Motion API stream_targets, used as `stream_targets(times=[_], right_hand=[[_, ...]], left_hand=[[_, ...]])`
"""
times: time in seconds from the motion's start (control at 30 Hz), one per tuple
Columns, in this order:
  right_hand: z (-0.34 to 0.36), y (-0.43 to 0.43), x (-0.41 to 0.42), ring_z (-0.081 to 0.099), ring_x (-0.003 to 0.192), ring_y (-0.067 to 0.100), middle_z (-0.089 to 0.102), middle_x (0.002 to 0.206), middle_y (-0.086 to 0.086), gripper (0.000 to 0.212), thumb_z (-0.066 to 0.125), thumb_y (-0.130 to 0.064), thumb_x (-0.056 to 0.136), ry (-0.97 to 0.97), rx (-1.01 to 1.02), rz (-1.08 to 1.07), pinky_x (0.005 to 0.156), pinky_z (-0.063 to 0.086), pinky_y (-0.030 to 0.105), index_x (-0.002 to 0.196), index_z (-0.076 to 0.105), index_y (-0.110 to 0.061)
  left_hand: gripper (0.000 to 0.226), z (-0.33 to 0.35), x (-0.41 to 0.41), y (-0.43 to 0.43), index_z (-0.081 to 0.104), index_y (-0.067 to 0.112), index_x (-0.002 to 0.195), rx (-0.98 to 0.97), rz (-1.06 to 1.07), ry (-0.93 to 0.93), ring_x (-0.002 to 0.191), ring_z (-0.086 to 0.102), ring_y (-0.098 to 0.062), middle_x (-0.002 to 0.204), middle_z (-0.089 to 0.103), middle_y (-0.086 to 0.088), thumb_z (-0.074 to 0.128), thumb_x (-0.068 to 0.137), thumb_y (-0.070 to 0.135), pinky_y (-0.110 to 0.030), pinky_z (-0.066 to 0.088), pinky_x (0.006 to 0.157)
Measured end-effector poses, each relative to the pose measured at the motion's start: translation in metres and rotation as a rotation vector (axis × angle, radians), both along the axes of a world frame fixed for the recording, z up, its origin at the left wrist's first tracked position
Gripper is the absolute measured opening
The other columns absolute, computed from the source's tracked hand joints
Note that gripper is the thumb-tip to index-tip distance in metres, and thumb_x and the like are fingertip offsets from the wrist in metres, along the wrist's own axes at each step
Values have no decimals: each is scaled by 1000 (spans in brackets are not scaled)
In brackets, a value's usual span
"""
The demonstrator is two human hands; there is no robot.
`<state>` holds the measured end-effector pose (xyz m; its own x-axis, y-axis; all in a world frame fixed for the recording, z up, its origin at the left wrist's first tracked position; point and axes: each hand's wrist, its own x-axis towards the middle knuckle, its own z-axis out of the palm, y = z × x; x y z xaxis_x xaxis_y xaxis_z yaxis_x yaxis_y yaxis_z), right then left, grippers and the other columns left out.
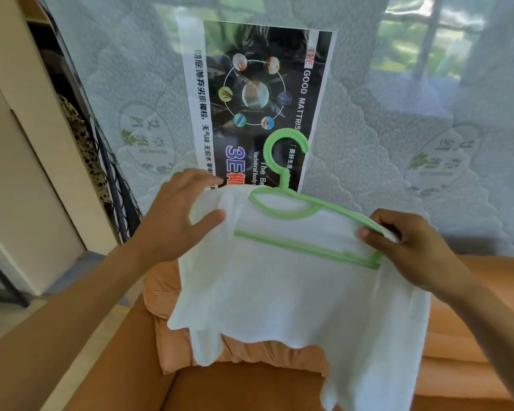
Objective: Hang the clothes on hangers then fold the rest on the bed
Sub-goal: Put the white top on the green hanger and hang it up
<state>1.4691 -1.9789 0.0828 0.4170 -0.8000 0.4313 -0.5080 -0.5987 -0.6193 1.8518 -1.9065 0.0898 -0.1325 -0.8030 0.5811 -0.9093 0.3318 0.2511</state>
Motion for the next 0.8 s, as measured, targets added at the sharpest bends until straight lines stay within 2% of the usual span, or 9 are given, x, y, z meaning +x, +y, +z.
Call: stream_targets(times=[0.1,0.17,0.2,0.27,0.37,0.47,0.53,0.7,0.8], right_hand=[[5,3,3,47,56,6,56,62,1,24,72,-23,92,-35,32,8,53,34,21,73,60,-16],[6,3,4,50,59,6,60,66,0,20,79,-21,85,-70,67,12,55,37,22,75,62,-21],[6,4,3,51,60,6,60,66,-3,22,82,-21,82,-93,90,18,56,37,23,76,61,-23],[8,6,1,51,60,4,58,65,-10,27,86,-23,76,-137,128,37,56,38,19,78,60,-19],[14,12,-8,55,63,4,62,67,-7,29,81,-29,72,-230,182,72,60,42,15,80,63,-7],[17,13,-19,61,70,11,68,73,1,11,73,-19,89,-294,240,55,67,47,27,81,71,-11],[15,11,-20,60,70,14,68,73,3,16,69,-16,95,-266,216,-14,69,45,33,80,73,-16],[21,17,11,56,77,9,64,80,-6,15,69,-20,93,-105,-116,-255,70,39,17,78,70,-16],[32,27,47,54,63,6,60,64,-9,21,67,-18,94,-144,-174,-226,60,37,22,73,66,-16]], left_hand=[[55,-4,-16,-15,52,26,136,80,-57,29,113,47,-4,126,55,12,44,95,62,-29,34,97],[32,-12,-26,-24,56,25,104,32,-84,27,81,50,-7,90,56,16,44,99,55,-31,36,73],[25,-16,-31,-27,48,28,89,8,-100,25,67,44,-6,73,48,14,43,102,49,-31,31,64],[25,-24,-36,-29,39,33,82,-27,-101,21,61,45,-7,64,42,13,39,104,44,-27,25,56],[31,-29,-38,-29,55,24,95,-104,-50,41,62,44,-7,68,46,12,36,104,46,-28,26,57],[22,-23,-41,-25,49,27,88,-160,-82,59,63,47,3,64,40,19,40,104,40,-17,25,54],[22,-19,-44,-23,43,28,83,-190,-76,58,63,48,0,63,39,17,43,103,37,-19,25,52],[27,-18,-65,-19,63,17,93,-250,-1,18,77,53,-14,83,60,7,49,101,38,-33,43,59],[26,-19,-81,-20,66,16,98,-282,12,-43,85,57,-14,90,64,6,50,102,37,-33,45,61]])
